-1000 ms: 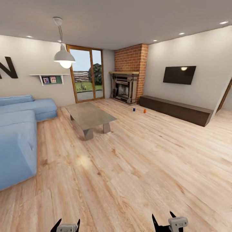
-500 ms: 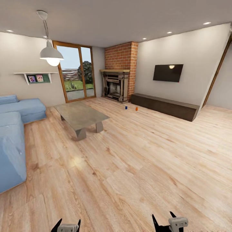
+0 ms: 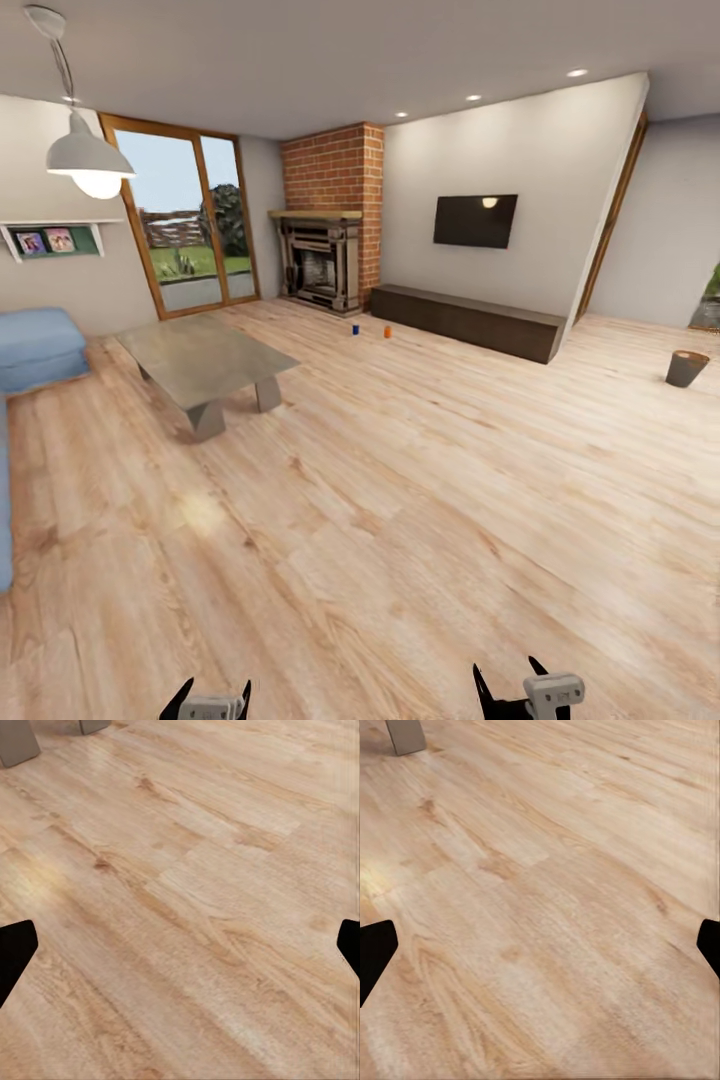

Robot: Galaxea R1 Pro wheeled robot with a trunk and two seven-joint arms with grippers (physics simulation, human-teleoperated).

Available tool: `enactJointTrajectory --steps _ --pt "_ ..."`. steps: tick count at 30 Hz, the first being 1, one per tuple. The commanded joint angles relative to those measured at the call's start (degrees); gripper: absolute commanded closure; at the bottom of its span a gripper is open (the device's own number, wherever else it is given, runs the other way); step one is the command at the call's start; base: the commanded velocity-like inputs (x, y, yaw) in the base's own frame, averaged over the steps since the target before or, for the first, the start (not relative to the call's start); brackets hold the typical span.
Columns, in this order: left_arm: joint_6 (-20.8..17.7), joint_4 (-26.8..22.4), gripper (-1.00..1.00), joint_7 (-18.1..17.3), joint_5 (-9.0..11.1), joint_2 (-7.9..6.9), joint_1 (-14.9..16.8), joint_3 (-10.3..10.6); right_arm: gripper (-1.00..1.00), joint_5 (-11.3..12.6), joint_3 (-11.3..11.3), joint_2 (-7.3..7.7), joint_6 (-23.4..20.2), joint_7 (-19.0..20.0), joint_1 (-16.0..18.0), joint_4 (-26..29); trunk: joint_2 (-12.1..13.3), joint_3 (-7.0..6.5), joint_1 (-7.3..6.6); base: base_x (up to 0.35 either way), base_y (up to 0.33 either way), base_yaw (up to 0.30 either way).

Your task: Put the three can of soda from the living room inside the tash can in the kitchen.

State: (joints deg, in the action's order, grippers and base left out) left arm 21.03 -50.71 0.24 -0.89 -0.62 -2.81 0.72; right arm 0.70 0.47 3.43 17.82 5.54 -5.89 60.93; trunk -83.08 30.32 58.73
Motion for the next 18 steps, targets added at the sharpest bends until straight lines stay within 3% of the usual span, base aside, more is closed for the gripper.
enactJointTrajectory --steps 1,9,18 --pt "0.0 0.0 -1.00 0.0 0.0 0.00 0.0 0.0 -1.00 0.0 0.0 0.00 0.0 0.0 0.0 0.0 0.0 0.05 0.00 0.087 -0.085 -0.207" --pt "0.0 -0.3 -1.00 -0.3 0.0 -0.07 -0.1 0.1 -1.00 0.0 0.0 0.00 0.1 0.0 0.0 0.0 0.0 0.40 0.00 0.155 -0.021 -0.212" --pt "0.0 -0.4 -1.00 -0.3 0.0 -0.09 -0.1 0.1 -1.00 0.0 0.1 -0.10 0.1 -0.4 0.0 0.0 0.0 0.51 0.00 0.221 0.210 -0.106"
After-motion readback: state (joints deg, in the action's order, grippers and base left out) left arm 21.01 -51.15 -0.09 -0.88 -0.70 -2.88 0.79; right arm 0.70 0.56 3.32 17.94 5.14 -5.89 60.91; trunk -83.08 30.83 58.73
